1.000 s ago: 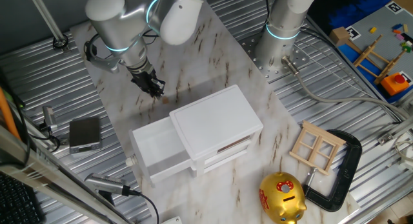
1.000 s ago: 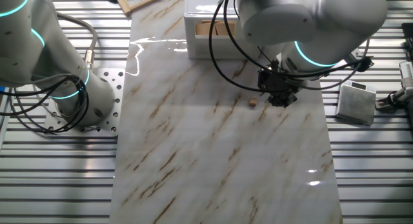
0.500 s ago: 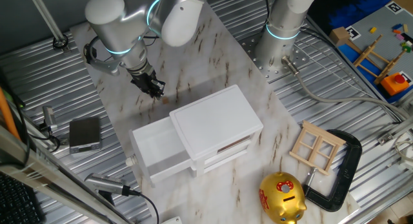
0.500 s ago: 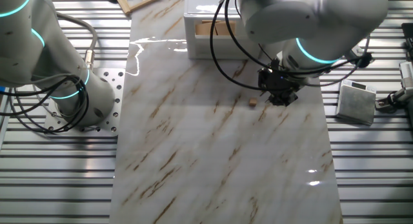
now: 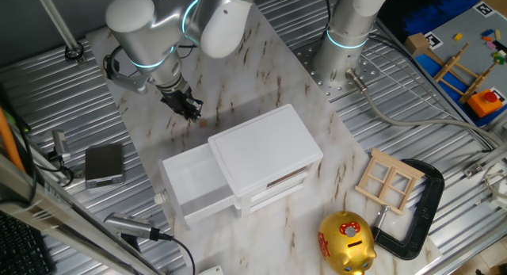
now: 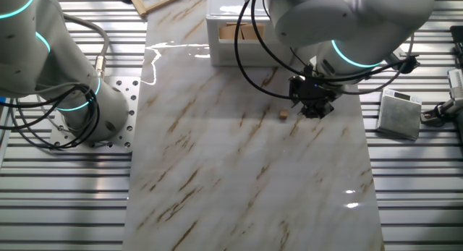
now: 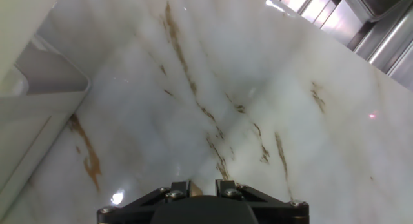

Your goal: Put things in the drawer

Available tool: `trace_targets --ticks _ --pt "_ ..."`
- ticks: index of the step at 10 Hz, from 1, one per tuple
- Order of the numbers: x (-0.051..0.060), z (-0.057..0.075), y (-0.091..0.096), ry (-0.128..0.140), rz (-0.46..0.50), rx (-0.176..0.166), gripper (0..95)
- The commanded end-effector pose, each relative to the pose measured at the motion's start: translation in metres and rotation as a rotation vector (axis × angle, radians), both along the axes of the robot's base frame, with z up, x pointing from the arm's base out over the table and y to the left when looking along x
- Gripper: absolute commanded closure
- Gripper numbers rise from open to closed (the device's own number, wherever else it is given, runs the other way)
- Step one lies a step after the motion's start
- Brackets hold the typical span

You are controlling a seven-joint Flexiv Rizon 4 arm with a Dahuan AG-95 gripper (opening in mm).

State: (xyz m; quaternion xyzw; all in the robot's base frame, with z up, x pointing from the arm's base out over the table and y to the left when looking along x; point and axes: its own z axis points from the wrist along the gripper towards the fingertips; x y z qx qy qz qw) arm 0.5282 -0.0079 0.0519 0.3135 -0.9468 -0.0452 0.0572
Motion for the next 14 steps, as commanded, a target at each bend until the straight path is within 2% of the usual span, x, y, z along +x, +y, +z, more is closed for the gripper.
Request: trace_targets --ticks 1,6,7,14 --pt "0.0001 -0.0003 -0.0001 0.000 -0.007 0.004 76.0" --pt "0.0001 -0.0003 -0.0001 -0.002 -0.001 0.004 76.0" --pt "0.0001 -0.0003 -0.0001 -0.002 0.004 0.006 57.0" --pt "-0.0032 -0.0039 0.0011 -0.007 0.049 0.032 57.0"
